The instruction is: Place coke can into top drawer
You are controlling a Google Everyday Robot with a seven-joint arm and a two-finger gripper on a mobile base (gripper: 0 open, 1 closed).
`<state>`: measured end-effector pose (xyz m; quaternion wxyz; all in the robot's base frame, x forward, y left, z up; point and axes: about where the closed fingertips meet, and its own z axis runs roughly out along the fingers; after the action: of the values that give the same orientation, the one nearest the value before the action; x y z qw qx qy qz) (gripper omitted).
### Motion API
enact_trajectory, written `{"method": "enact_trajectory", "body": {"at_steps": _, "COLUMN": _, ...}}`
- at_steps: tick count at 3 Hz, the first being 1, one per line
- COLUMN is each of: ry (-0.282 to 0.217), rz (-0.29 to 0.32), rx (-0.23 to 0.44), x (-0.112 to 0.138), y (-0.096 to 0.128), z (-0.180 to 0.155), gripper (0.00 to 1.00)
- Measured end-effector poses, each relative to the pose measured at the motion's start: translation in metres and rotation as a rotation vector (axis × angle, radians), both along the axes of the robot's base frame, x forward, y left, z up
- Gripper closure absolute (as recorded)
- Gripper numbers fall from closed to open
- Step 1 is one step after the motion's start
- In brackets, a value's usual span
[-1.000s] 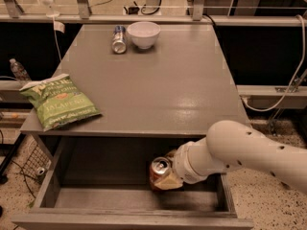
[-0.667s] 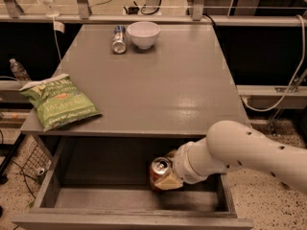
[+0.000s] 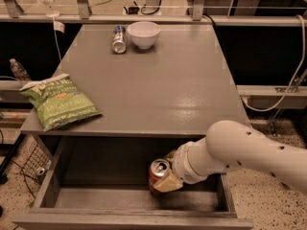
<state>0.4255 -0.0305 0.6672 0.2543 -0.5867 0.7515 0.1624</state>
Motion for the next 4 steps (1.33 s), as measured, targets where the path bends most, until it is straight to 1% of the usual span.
{"method": "enact_trajectory", "body": {"at_steps": 1, "ry": -0.002, "rz": 0.002, "rx": -0.001, "x": 0.0, "y": 0.001, "z": 0.001, "gripper": 0.07}}
{"method": "enact_trajectory", "body": {"at_steps": 2, "ry": -0.004, "rz": 0.004, "rx": -0.003, "x": -0.001, "y": 0.001, "z": 0.002, "gripper": 0.0}}
{"method": "enact_trajectory", "body": {"at_steps": 3, "ry": -0.004, "rz": 0.004, "rx": -0.003, "x": -0.001, "y": 0.001, "z": 0.002, "gripper": 0.0}}
{"method": "enact_trajectory", "body": {"at_steps": 4, "ry": -0.016, "rz": -0.028, "rx": 0.006, "x": -0.001, "y": -0.011, "z": 0.01, "gripper": 0.0}}
